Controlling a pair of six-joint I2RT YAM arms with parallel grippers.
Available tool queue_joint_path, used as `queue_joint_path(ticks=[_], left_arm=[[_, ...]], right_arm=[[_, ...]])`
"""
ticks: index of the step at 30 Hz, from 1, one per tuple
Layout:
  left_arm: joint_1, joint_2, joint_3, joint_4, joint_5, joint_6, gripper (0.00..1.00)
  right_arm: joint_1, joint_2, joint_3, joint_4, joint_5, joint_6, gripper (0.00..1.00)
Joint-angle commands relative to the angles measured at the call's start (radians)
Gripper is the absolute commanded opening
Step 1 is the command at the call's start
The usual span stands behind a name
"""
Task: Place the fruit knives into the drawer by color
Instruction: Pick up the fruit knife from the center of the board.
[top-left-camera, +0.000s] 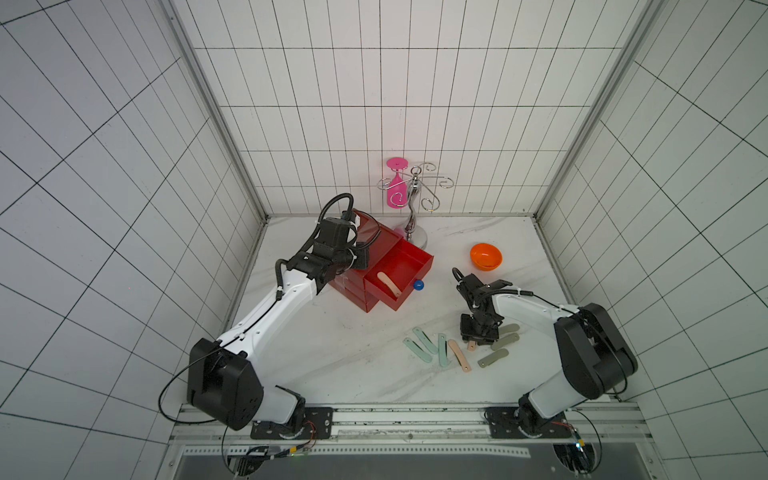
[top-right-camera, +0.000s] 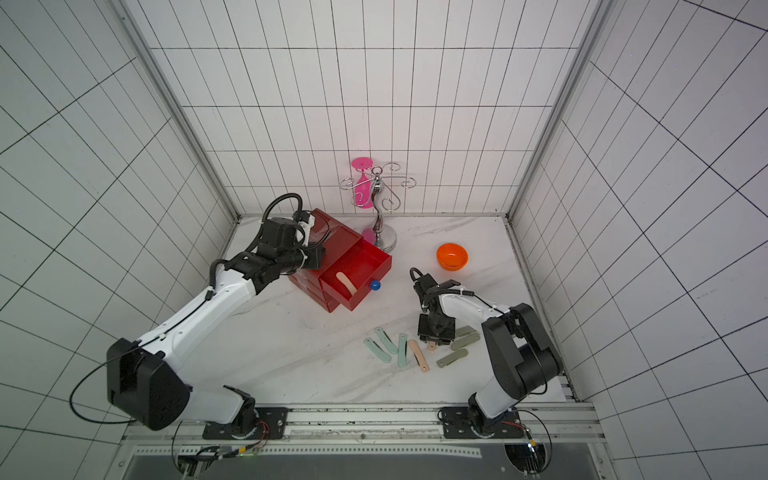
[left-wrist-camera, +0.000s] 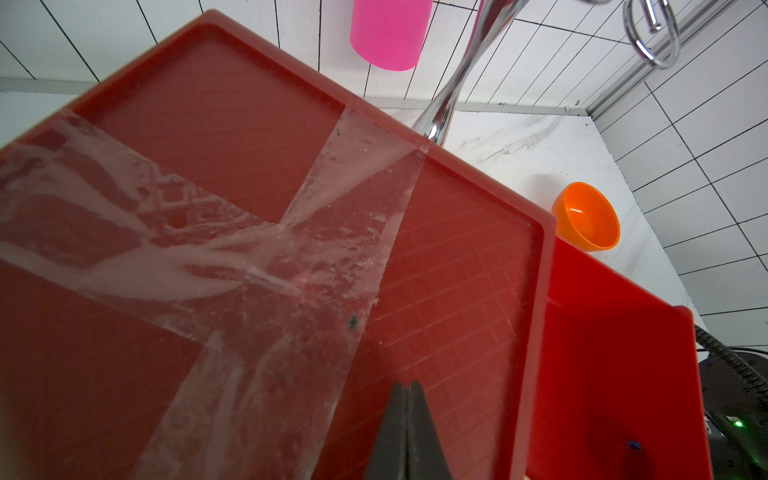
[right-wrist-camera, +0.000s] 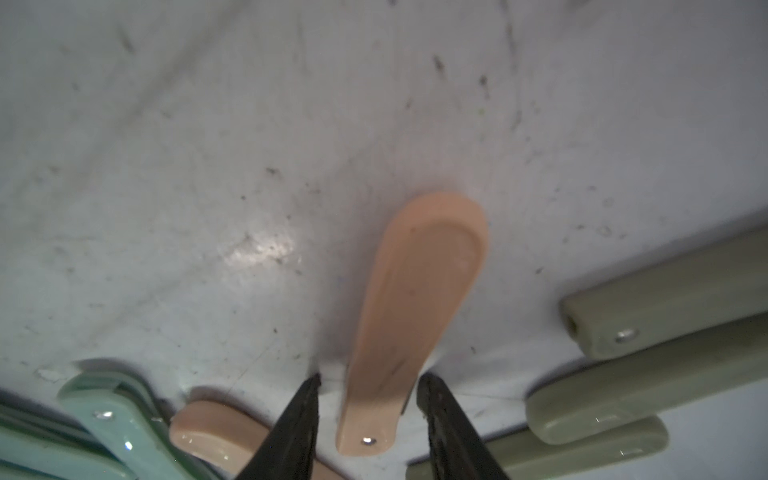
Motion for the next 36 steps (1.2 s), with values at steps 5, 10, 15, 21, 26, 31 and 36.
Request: queue_joint_path(ticks=[5, 10, 15, 21, 26, 31, 36], left_arm=[[-0.002, 0.038, -0.027, -0.150, 0.005, 0.004, 0.00], [-0.002, 0.040, -0.025, -0.150, 0.007, 0.004, 0.00], [-0.002, 0.038, -0.026, -0.150, 0.006, 0.004, 0.00], [-0.003, 0.039, -0.027, -0.150, 0.007, 0.003, 0.00], [-0.002, 0.042, -0.026, -0.150, 0.009, 0.004, 0.00], [-0.002, 0.040, -0.025, -0.150, 0.007, 0.004, 0.00], [-0.002, 0.043, -0.025, -0.150, 0.010, 0.003, 0.00]], right_arm=[[-0.023, 0.039, -0.048, 0.028, -0.009, -0.008, 0.42], [-0.027, 0.053, -0.037, 0.028, -0.010, -0.005, 0.37], [-0.027, 0.067, -0.025, 0.031, -0.016, -0.007, 0.32], [-0.027, 0.072, -0.019, 0.032, -0.026, -0.015, 0.21], [-0.027, 0.049, -0.015, 0.028, -0.039, -0.025, 0.19], [-0.025, 0.003, 0.004, -0.005, -0.044, -0.038, 0.19], [-0.022, -0.041, 0.029, -0.046, -0.045, -0.043, 0.18]])
